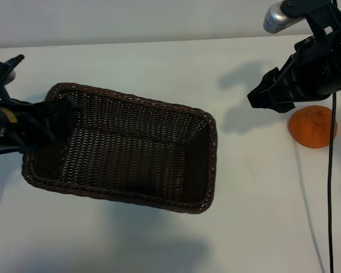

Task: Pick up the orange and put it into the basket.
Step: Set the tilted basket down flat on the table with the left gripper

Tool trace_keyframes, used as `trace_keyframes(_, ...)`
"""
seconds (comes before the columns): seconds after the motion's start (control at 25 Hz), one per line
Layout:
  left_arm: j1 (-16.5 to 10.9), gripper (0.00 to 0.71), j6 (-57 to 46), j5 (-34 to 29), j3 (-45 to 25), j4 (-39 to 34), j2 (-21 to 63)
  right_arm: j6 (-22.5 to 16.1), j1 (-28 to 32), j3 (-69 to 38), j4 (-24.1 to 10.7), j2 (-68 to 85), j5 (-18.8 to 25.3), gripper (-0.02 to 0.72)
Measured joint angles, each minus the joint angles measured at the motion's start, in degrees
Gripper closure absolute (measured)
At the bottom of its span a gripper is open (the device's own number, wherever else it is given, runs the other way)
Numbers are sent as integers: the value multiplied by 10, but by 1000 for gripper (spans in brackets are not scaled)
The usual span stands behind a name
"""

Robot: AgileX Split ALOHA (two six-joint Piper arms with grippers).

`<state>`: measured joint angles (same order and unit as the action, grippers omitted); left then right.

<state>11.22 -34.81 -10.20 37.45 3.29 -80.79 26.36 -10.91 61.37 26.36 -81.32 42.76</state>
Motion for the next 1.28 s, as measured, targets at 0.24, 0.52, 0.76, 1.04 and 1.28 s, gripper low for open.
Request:
trace_keyframes(0.24, -25, 294, 308, -12, 0, 287, 1, 0, 0, 0, 0, 0, 0, 105)
trace_keyframes(0.52, -109, 294, 703, -87, 0, 659, 1, 0, 0, 0, 0, 0, 0, 105)
trace_keyframes(0.76, -167, 294, 871, -146, 0, 820, 1, 0, 0, 0, 0, 0, 1, 105)
trace_keyframes(1.04, -169, 293, 903, -140, 0, 867, -17, 0, 0, 0, -1, 0, 1, 105)
trace_keyframes(1.28, -169, 293, 975, -140, 2, 967, -83, 0, 0, 0, -1, 0, 1, 106)
